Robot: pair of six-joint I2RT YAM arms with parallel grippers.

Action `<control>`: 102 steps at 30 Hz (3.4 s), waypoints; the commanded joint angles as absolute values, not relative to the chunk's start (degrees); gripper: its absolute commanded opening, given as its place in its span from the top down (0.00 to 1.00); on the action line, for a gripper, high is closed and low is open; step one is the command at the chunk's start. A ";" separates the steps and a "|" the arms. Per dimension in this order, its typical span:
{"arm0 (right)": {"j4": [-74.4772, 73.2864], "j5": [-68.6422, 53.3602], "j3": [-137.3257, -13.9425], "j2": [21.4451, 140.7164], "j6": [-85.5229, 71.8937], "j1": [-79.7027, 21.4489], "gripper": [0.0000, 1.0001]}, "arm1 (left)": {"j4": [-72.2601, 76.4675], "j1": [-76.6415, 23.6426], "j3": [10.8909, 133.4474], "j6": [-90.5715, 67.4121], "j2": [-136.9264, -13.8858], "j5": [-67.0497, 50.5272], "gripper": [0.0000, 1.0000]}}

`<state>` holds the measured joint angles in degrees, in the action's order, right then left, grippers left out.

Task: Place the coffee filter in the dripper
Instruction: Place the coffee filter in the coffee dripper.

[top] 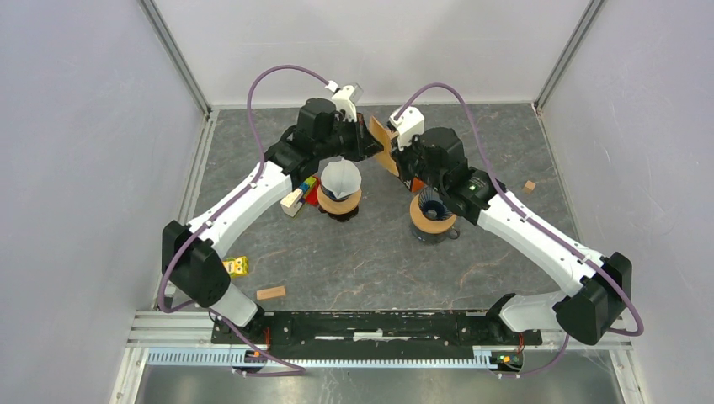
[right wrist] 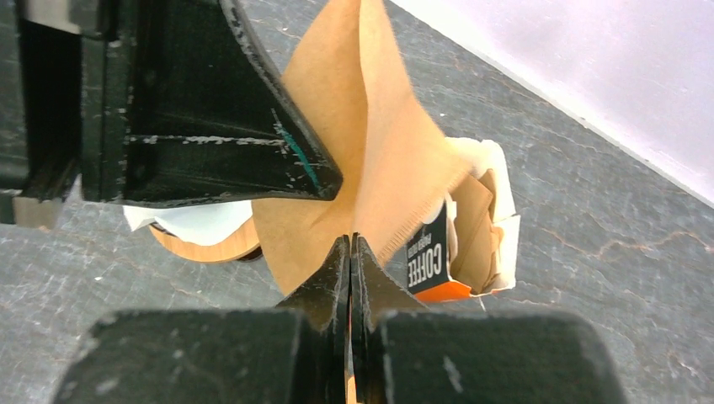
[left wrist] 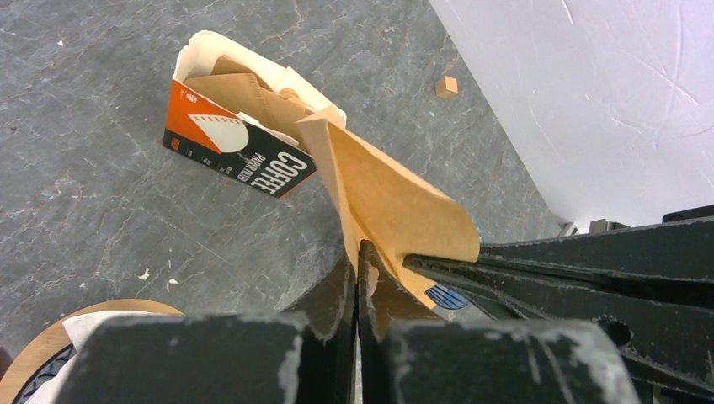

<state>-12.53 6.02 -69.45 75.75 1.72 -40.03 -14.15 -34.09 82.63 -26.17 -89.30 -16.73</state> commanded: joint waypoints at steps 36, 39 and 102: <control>-9.22 20.38 -70.19 76.29 6.31 -44.13 0.66 | -21.20 -40.17 88.29 -19.11 -88.27 0.26 0.98; -9.62 19.83 -71.22 77.47 5.42 -43.86 0.65 | -20.57 -40.33 87.48 -19.63 -87.78 -1.59 0.98; -12.66 1.13 -63.82 67.08 8.21 -33.17 0.51 | -14.50 -40.69 81.30 -16.15 -85.15 -15.31 0.98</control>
